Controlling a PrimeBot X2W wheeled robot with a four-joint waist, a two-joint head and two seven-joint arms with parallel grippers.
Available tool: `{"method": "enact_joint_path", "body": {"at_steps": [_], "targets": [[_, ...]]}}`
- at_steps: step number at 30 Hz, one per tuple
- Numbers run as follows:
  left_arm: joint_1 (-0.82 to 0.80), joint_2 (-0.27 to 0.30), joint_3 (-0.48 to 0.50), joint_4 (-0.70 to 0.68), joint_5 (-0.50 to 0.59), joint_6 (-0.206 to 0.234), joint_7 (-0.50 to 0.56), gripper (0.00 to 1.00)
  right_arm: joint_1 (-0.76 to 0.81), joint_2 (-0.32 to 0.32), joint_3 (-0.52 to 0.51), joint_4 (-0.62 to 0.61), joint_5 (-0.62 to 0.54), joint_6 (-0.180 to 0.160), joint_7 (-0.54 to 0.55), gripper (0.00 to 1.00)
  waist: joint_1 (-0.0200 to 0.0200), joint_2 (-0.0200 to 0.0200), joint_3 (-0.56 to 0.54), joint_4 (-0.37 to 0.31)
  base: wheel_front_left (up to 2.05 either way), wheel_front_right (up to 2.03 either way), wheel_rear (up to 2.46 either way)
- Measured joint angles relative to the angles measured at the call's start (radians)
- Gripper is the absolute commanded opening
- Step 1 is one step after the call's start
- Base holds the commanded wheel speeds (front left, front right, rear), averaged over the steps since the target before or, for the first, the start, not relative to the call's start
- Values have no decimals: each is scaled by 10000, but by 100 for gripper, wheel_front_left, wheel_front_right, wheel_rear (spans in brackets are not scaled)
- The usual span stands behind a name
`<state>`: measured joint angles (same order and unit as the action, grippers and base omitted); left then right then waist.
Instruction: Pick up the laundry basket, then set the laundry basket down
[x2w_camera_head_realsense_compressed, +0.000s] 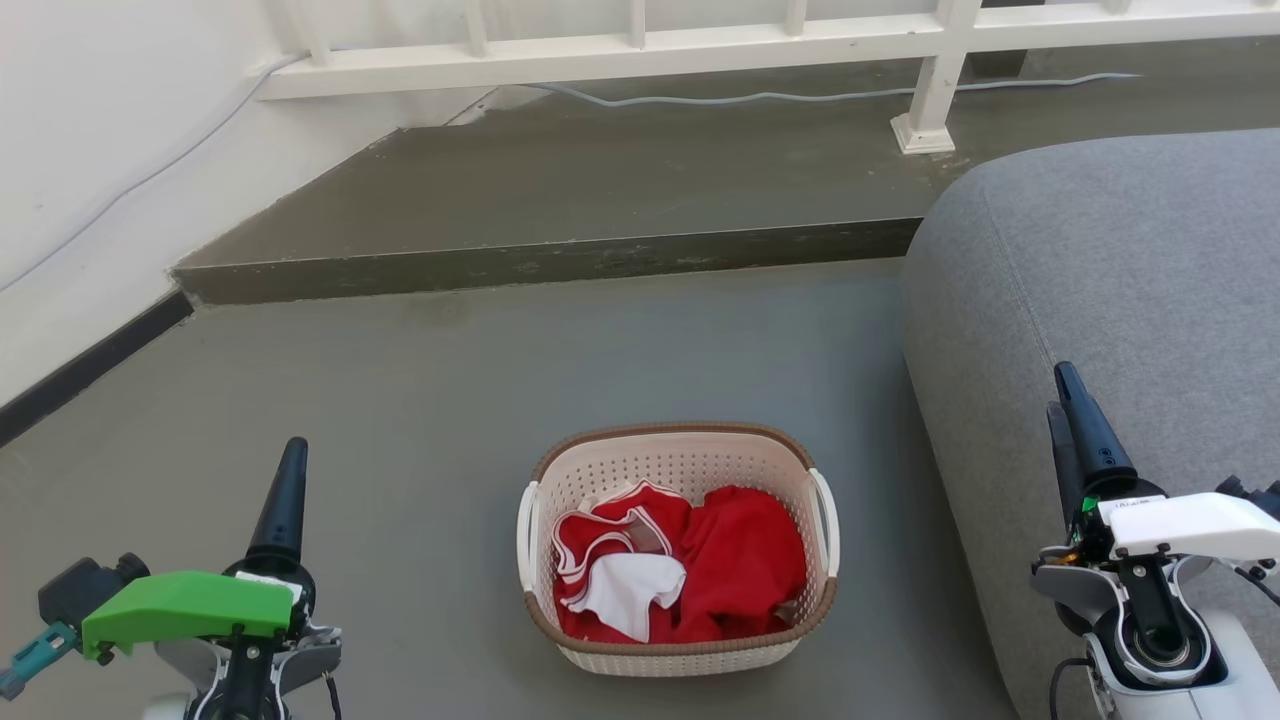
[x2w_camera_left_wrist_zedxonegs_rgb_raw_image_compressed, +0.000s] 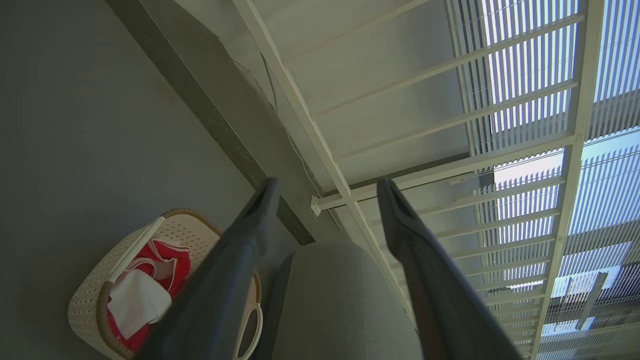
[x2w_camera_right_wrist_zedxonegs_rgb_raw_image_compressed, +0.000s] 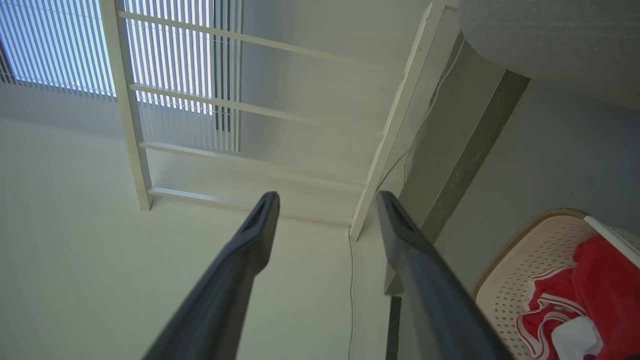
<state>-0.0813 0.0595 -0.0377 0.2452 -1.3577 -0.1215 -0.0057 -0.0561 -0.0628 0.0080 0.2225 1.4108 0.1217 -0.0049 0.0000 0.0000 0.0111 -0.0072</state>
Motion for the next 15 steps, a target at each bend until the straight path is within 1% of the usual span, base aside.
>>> {"method": "enact_joint_path", "body": {"at_steps": [7,15], "targets": [[-15,19,-19,-190,1037,-2,-245,100,-23,-270,395,-81,-846,0,-232,100,0,0,22,-31,0,0,0],[-20,134,-199,-299,2594,-2,-560,100,-122,-667,911,-58,-2171,0,-564,100,0,0,49,-64,0,0,0]]}}
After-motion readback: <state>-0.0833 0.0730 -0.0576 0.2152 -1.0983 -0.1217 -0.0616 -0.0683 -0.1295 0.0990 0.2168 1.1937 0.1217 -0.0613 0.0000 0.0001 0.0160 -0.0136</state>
